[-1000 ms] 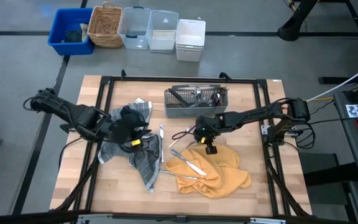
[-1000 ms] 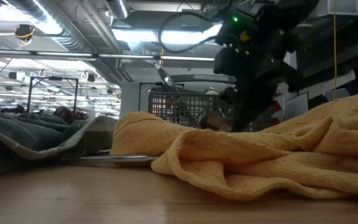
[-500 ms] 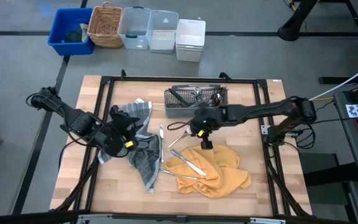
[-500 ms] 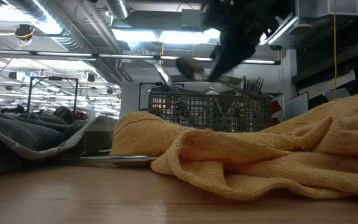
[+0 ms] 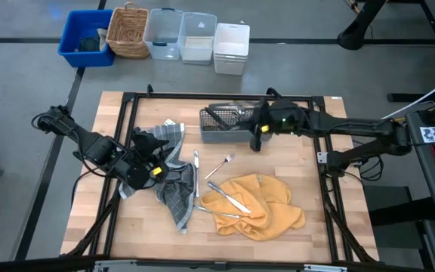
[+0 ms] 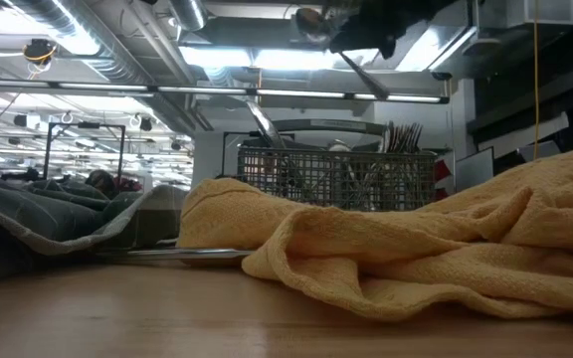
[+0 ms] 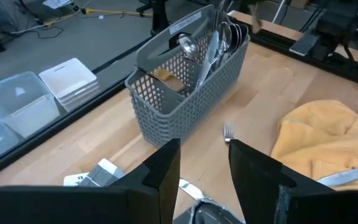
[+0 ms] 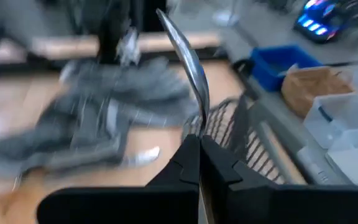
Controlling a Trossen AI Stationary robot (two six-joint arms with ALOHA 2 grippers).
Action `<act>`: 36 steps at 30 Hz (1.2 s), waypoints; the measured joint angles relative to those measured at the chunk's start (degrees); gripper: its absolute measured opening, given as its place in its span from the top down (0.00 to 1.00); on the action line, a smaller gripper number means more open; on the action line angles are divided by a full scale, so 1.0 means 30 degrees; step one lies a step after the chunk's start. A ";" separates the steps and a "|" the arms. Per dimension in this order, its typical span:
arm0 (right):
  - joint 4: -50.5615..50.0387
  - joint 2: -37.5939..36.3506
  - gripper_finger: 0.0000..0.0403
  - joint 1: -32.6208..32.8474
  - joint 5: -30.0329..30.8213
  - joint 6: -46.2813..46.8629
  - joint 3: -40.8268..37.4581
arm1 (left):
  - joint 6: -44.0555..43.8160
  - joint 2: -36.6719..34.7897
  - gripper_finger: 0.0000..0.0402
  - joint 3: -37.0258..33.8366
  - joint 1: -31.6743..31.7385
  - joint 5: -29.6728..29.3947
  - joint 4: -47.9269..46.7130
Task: Sort silverware
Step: Put the silver spoon into the gray utensil holder
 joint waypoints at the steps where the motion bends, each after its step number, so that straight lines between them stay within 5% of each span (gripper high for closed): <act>1: 0.1100 -0.0145 1.00 -0.0243 0.0002 0.0391 -0.0521 | -0.0007 0.0000 0.68 0.0000 0.0000 -0.0003 0.0060; 17: 1.5081 -0.0404 1.00 -0.2593 0.4321 0.2670 -0.8771 | -0.0022 0.0000 0.68 -0.0005 0.0007 -0.0051 0.0110; 36: 1.5756 0.0375 0.96 -0.2547 0.4479 0.3606 -1.1659 | -0.0022 0.0022 0.68 -0.0014 0.0015 -0.0219 0.0108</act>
